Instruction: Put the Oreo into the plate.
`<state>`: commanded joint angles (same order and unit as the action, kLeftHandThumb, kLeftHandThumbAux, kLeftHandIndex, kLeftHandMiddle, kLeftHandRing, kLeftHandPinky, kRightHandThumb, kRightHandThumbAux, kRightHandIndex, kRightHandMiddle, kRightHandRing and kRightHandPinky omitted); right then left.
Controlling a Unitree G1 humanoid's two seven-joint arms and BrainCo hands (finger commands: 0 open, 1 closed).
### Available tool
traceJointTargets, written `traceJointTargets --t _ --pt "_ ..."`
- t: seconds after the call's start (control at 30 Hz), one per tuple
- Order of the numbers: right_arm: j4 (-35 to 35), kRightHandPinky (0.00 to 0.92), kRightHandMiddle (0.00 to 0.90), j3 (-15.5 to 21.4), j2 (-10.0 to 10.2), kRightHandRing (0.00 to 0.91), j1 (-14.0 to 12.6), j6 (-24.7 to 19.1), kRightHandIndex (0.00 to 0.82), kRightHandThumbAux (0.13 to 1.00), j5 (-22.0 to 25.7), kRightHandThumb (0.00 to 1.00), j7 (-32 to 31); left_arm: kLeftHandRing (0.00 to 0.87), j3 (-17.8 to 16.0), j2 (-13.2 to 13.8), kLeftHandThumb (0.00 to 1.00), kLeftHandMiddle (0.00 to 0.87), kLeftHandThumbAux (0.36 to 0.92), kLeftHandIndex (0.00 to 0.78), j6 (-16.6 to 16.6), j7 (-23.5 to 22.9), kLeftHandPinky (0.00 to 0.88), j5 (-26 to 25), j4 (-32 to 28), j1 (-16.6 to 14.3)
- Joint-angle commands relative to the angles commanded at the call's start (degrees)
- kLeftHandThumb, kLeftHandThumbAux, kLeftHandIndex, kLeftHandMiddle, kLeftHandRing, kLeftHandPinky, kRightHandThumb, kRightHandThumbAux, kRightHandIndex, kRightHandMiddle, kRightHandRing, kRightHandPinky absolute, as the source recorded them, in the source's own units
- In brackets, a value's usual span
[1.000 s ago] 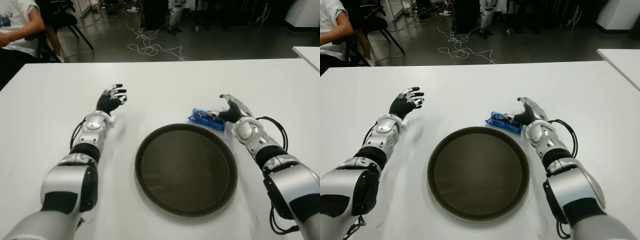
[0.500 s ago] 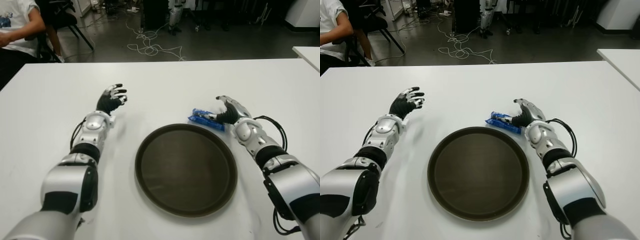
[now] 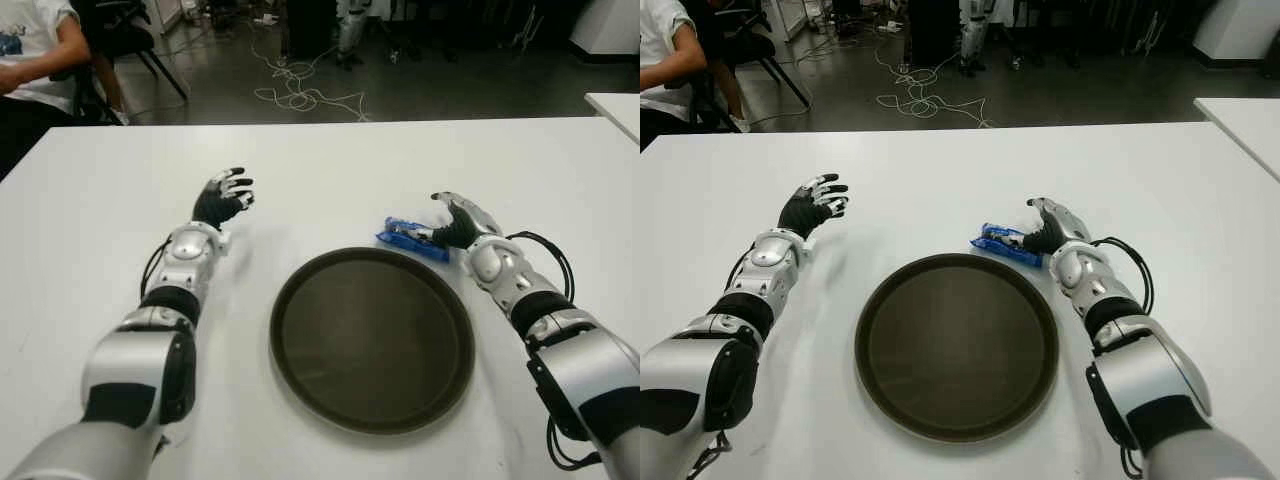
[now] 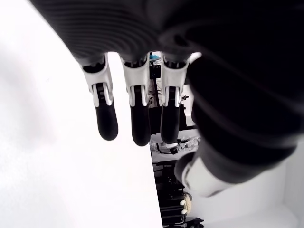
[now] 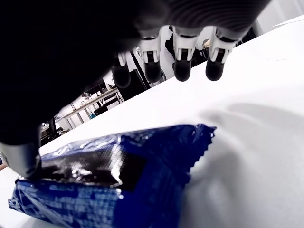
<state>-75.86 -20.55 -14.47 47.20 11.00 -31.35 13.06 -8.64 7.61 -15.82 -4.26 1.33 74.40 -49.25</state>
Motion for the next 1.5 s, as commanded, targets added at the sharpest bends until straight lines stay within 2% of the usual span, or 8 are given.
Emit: traceJointTargets --t 0.37,0.73,1.07,1.5 --pt "-0.03 0.045 0.000 -0.63 -0.05 0.003 0.02 -0.42 0.000 0.477 -0.29 0.129 0.01 0.228 -0.20 0.00 0.199 0.254 0.841 0.194 -0.04 -0.21 0.241 -0.10 0.04 0.05" --pt "0.05 0.033 0.000 -0.81 -0.14 0.001 -0.08 -0.23 0.000 0.476 0.08 0.129 -0.10 0.218 0.37 0.14 0.168 0.237 0.840 0.176 -0.39 -0.92 0.243 0.43 -0.11 0.15" --pt "-0.01 0.084 0.050 -1.48 -0.08 0.064 -0.07 -0.31 0.000 0.488 -0.32 0.112 -0.50 0.215 0.74 0.17 0.159 0.235 0.823 0.178 -0.08 -0.68 0.226 0.53 -0.02 0.10" --pt "-0.21 0.033 0.019 -2.20 0.13 0.019 0.07 -0.61 0.000 0.474 -0.47 0.097 -1.64 0.219 1.01 0.14 0.130 0.243 0.831 0.184 -0.27 -0.06 0.223 0.72 0.06 0.07"
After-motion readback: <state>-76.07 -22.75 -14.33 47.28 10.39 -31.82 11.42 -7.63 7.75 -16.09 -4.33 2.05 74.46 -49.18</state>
